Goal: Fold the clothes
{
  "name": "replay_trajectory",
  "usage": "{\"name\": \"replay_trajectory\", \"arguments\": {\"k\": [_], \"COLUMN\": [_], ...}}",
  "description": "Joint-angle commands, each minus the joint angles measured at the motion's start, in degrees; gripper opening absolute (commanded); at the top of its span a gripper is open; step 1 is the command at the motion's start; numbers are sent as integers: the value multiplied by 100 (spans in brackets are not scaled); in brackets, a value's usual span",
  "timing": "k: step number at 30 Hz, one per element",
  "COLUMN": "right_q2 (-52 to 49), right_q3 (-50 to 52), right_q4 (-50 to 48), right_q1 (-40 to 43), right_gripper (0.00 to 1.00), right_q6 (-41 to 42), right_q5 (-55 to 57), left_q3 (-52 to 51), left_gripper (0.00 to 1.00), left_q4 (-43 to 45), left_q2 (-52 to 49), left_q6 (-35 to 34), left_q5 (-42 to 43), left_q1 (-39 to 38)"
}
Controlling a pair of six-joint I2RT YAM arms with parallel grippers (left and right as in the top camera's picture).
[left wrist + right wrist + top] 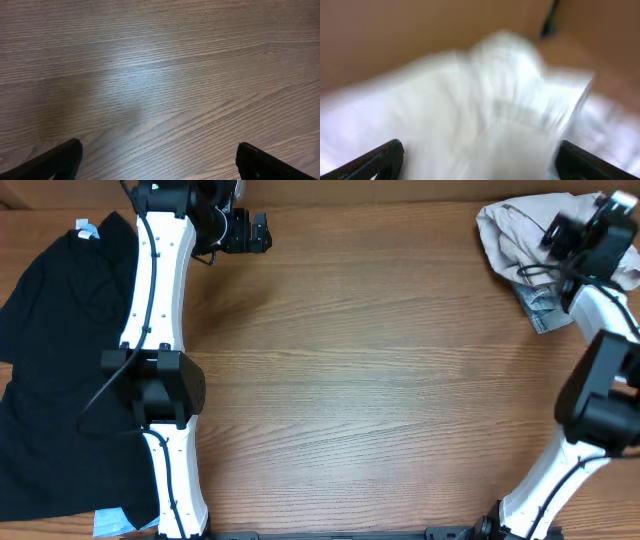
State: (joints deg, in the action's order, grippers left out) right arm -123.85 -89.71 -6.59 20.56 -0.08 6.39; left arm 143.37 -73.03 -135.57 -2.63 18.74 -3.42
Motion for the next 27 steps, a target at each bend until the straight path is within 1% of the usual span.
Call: {"name": "replay_trajectory", "arguments": {"k": [1, 7, 10, 13, 20, 27], "right_q2": [-732, -1399, -1552, -1552, -1552, -1552], "right_q3": [-142, -142, -142, -146, -151, -155], "right_q4": [387, 1298, 1773, 2011, 2518, 2623], "right_q1": [17, 17, 17, -44, -459, -933], "right_gripper": [100, 100, 100, 100, 100, 100], "right_q6": [164, 184, 184, 240, 776, 1388], "right_q5": [61, -251, -741, -1047, -1132, -1165], "left_q3": [107, 90, 11, -81, -131, -131], "left_gripper": [100, 100, 100, 100, 100, 100], "left_q4": [85, 109, 109, 105, 87, 24], "left_q2": [-9, -9, -9, -9, -9, -9], "left_q6": [90, 90, 92, 90, 90, 92], "left_q5": [-133, -133, -133, -133, -133, -133], "left_q1": [-37, -39, -39, -39, -39, -39]}}
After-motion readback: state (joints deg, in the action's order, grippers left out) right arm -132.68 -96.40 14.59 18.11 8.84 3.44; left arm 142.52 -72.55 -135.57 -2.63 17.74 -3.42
